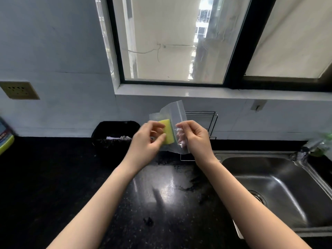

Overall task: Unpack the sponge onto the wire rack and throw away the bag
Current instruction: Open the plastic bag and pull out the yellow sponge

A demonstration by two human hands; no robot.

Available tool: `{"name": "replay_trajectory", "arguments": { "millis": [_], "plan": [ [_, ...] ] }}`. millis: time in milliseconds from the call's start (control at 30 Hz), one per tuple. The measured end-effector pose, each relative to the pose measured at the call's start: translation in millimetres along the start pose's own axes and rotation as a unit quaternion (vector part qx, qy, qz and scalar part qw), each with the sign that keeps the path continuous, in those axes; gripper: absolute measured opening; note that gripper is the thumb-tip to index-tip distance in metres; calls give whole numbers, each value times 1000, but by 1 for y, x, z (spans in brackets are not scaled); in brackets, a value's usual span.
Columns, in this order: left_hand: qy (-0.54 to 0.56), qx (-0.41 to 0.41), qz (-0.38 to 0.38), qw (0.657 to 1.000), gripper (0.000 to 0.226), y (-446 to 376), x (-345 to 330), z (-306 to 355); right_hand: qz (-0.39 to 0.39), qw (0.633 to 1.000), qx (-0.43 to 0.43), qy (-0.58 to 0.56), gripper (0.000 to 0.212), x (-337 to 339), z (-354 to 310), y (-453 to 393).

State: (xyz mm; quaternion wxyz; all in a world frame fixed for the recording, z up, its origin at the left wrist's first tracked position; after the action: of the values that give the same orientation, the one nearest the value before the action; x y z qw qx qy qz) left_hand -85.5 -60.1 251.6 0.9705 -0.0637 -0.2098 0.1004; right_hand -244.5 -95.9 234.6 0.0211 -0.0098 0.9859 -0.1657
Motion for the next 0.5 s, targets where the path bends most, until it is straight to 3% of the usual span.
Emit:
{"name": "replay_trajectory", "arguments": {
  "millis": [67,267,500],
  "plan": [
    [53,23,-54,997,13,-3,-19,10,-2,1000,3,-21,21,-8,-3,1],
    [189,57,-59,979,9,-12,-20,15,-48,971,-66,-224,32,-32,-8,5],
    [252,69,-94,961,6,-8,-14,6,-124,960,-82,-238,37,-37,-15,14]
  ]
}}
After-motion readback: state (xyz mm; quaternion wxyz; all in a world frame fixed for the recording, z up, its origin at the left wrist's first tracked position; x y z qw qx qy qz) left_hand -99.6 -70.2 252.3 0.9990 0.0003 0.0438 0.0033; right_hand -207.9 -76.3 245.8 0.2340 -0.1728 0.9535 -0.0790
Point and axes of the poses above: each hand's wrist, its own y-axis away from the middle knuckle, its own x-axis out of the back of the hand, z = x × y, the point moved 8 cm from there along -y, towards the middle knuckle, and after that the axes turned 12 degrees about x, right-handed, at the moved point
